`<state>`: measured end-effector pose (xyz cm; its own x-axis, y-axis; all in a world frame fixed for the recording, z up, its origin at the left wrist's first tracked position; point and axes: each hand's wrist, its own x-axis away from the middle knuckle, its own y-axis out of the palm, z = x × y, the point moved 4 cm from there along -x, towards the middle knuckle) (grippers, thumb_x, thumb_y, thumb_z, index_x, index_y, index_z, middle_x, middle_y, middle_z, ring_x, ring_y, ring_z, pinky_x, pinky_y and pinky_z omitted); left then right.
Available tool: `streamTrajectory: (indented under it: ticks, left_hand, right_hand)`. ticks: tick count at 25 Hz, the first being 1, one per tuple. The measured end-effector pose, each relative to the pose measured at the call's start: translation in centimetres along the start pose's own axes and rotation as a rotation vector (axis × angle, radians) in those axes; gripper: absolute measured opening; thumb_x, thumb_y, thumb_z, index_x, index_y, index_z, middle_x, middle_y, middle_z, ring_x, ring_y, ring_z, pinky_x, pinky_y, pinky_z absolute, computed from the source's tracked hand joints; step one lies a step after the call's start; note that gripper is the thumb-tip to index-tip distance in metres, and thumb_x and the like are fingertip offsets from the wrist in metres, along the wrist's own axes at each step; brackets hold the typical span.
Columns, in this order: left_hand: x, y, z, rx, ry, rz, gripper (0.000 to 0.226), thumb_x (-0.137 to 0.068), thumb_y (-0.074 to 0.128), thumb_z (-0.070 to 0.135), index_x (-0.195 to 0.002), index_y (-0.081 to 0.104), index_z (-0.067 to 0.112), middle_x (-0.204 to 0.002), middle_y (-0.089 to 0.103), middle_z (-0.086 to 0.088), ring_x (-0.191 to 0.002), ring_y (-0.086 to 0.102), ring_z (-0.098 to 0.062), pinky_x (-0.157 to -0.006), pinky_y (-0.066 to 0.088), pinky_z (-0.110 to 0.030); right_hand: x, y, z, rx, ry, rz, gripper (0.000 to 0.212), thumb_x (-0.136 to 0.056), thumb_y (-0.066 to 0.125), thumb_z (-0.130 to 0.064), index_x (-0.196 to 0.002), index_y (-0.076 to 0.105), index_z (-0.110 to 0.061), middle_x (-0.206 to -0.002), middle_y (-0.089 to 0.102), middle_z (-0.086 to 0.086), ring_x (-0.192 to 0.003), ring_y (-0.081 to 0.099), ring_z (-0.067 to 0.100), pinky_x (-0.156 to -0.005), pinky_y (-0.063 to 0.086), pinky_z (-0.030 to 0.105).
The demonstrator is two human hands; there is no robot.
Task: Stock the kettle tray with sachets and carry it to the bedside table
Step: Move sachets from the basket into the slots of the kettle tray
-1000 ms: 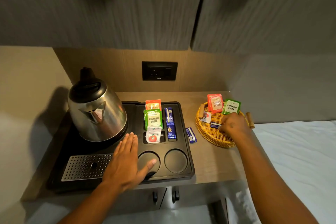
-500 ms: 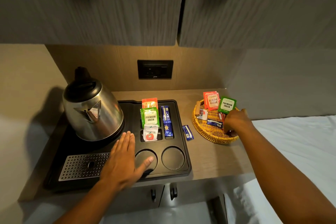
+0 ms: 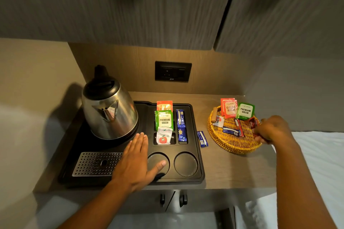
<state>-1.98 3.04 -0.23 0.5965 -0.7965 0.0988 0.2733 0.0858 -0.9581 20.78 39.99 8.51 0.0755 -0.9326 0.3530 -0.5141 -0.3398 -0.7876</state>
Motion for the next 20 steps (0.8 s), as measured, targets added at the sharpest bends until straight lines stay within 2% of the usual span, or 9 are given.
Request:
streamTrajectory:
  ticks: [2, 4, 6, 7, 8, 10, 13, 18, 20]
  left_hand:
    - [0.0, -0.2, 0.0, 0.011, -0.006, -0.001, 0.112, -0.074, 0.004, 0.093, -0.154, -0.013, 0.015, -0.163, -0.015, -0.005, -0.148, -0.018, -0.018, -0.122, 0.0, -0.04]
    - [0.1, -0.2, 0.0, 0.01, -0.005, -0.009, 0.112, -0.075, 0.005, 0.092, -0.154, -0.012, 0.015, -0.163, -0.015, -0.005, -0.148, -0.018, -0.017, -0.123, 0.002, -0.041]
    - [0.2, -0.1, -0.1, 0.007, -0.007, -0.009, 0.112, -0.075, 0.005, 0.092, -0.154, -0.012, 0.014, -0.164, -0.014, -0.005, -0.148, -0.018, -0.017, -0.123, 0.002, -0.041]
    - [0.1, -0.1, -0.1, 0.007, -0.008, -0.005, 0.113, -0.075, 0.005, 0.092, -0.155, -0.011, 0.014, -0.164, -0.014, -0.005, -0.148, -0.018, -0.017, -0.123, 0.002, -0.041]
    - [0.0, -0.1, -0.1, 0.004, -0.003, -0.003, 0.113, -0.075, 0.005, 0.093, -0.155, -0.011, 0.014, -0.164, -0.014, -0.005, -0.148, -0.018, -0.017, -0.123, 0.002, -0.041]
    - [-0.1, 0.1, -0.1, -0.015, 0.016, -0.012, 0.113, -0.076, 0.005, 0.092, -0.154, -0.011, 0.013, -0.163, -0.015, -0.006, -0.148, -0.019, -0.017, -0.123, 0.001, -0.041]
    - [0.0, 0.1, -0.2, -0.012, 0.013, -0.014, 0.112, -0.077, 0.006, 0.092, -0.154, -0.012, 0.013, -0.163, -0.015, -0.006, -0.148, -0.019, -0.017, -0.122, 0.0, -0.04]
    - [-0.1, -0.1, 0.0, 0.015, 0.025, 0.019, 0.112, -0.078, 0.009, 0.091, -0.155, -0.008, 0.012, -0.164, -0.012, -0.007, -0.148, -0.017, -0.018, -0.122, -0.001, -0.04]
    - [0.1, -0.2, 0.0, 0.014, 0.024, 0.017, 0.112, -0.078, 0.009, 0.091, -0.155, -0.008, 0.012, -0.163, -0.012, -0.007, -0.148, -0.017, -0.018, -0.122, -0.001, -0.04]
  right_hand:
    - [1.1, 1.0, 0.8, -0.047, 0.03, -0.016, 0.012, -0.087, 0.07, -0.007, -0.094, 0.067, 0.003, -0.05, 0.067, 0.014, -0.031, 0.058, 0.015, -0.034, 0.044, 0.023]
    - [2.3, 1.8, 1.7, -0.085, 0.071, 0.001, 0.035, -0.086, 0.07, -0.006, -0.119, 0.062, -0.001, -0.068, 0.071, 0.019, -0.035, 0.061, 0.017, -0.034, 0.045, 0.023]
    - [3.3, 2.7, 1.5, -0.129, 0.059, 0.047, 0.051, -0.084, 0.072, -0.006, -0.131, 0.055, -0.008, -0.077, 0.071, 0.02, -0.04, 0.064, 0.019, -0.036, 0.05, 0.027]
    - [4.1, 3.7, 0.4, -0.139, 0.003, 0.07, 0.049, -0.083, 0.073, -0.006, -0.128, 0.056, -0.007, -0.074, 0.07, 0.018, -0.047, 0.066, 0.022, -0.041, 0.054, 0.031]
    - [5.0, 5.2, -1.4, -0.13, -0.07, 0.07, 0.036, -0.082, 0.074, -0.008, -0.116, 0.062, -0.004, -0.069, 0.068, 0.014, -0.053, 0.066, 0.022, -0.046, 0.055, 0.035]
    - [7.4, 9.9, -5.3, -0.058, -0.218, -0.027, 0.022, -0.082, 0.073, -0.013, -0.1, 0.067, 0.0, -0.069, 0.066, 0.008, -0.06, 0.065, 0.02, -0.049, 0.049, 0.032]
    - [10.0, 16.6, -9.2, 0.055, -0.335, -0.144, 0.021, -0.083, 0.069, -0.016, -0.1, 0.068, -0.003, -0.085, 0.067, 0.011, -0.076, 0.064, 0.027, -0.062, 0.053, 0.034]
    - [10.8, 19.3, -10.4, 0.133, -0.412, -0.092, 0.023, -0.082, 0.073, -0.02, -0.1, 0.067, -0.006, -0.096, 0.068, 0.015, -0.073, 0.057, 0.027, -0.059, 0.047, 0.033]
    - [11.1, 19.0, -10.5, 0.107, -0.44, -0.108, 0.03, -0.078, 0.078, -0.029, -0.096, 0.068, -0.007, -0.092, 0.069, 0.012, -0.077, 0.063, 0.027, -0.059, 0.047, 0.032]
